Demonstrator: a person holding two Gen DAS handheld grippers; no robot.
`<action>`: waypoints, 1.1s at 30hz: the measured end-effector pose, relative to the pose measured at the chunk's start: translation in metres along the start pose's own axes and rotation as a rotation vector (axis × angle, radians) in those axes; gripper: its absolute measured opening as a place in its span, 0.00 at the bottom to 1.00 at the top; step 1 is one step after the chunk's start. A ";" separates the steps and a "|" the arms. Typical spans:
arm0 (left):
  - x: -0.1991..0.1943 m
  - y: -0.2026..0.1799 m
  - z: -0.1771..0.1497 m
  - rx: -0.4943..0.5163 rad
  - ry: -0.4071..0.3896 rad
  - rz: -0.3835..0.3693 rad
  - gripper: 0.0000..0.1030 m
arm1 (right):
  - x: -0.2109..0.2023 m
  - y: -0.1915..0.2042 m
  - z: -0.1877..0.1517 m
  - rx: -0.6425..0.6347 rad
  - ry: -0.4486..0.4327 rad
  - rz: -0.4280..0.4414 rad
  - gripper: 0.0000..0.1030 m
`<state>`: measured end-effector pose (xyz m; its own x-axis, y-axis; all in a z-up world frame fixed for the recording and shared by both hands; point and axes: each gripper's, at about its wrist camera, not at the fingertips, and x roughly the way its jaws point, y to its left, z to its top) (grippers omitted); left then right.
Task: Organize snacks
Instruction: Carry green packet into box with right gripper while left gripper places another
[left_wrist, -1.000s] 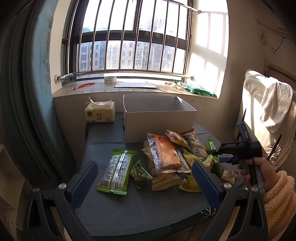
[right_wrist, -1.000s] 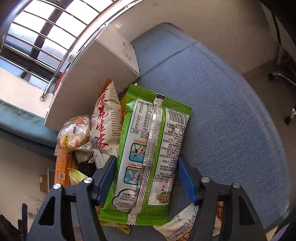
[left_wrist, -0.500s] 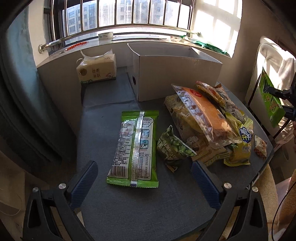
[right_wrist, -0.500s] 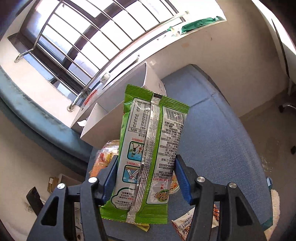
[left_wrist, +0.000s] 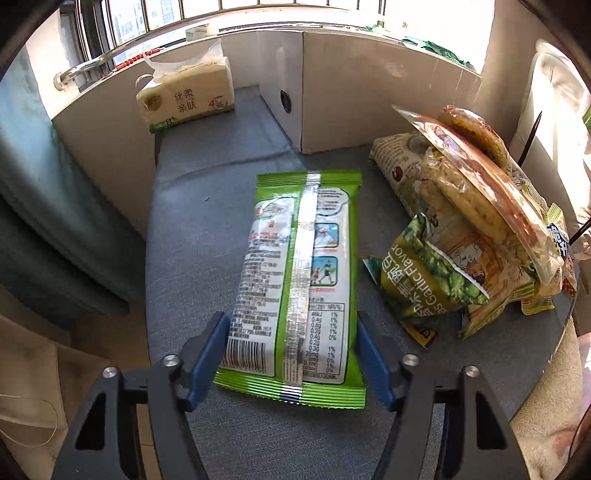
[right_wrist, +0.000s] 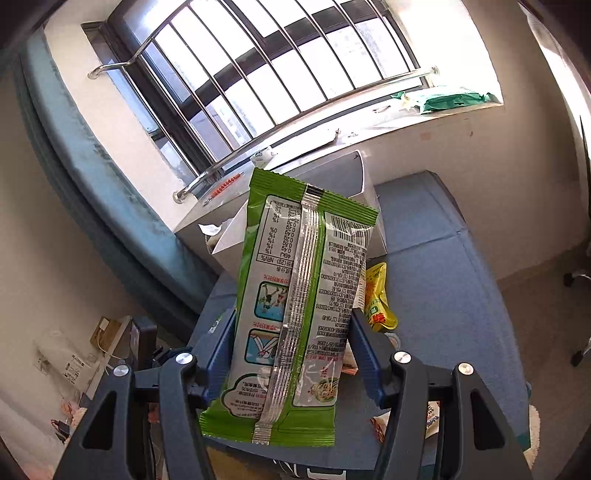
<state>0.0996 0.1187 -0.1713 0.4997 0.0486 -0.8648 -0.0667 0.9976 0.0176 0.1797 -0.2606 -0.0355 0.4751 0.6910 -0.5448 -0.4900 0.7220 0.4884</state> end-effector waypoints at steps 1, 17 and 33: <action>-0.002 -0.002 -0.004 0.002 -0.008 0.015 0.67 | 0.001 0.001 -0.001 -0.004 0.003 -0.001 0.62; -0.132 -0.007 0.133 -0.311 -0.489 -0.170 0.67 | 0.089 0.027 0.103 -0.151 -0.008 -0.088 0.63; -0.022 -0.014 0.237 -0.368 -0.255 -0.167 1.00 | 0.213 -0.012 0.211 -0.125 0.123 -0.249 0.95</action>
<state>0.2945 0.1150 -0.0335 0.7228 -0.0540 -0.6889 -0.2461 0.9114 -0.3297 0.4412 -0.1144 -0.0140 0.5034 0.4785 -0.7195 -0.4596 0.8534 0.2460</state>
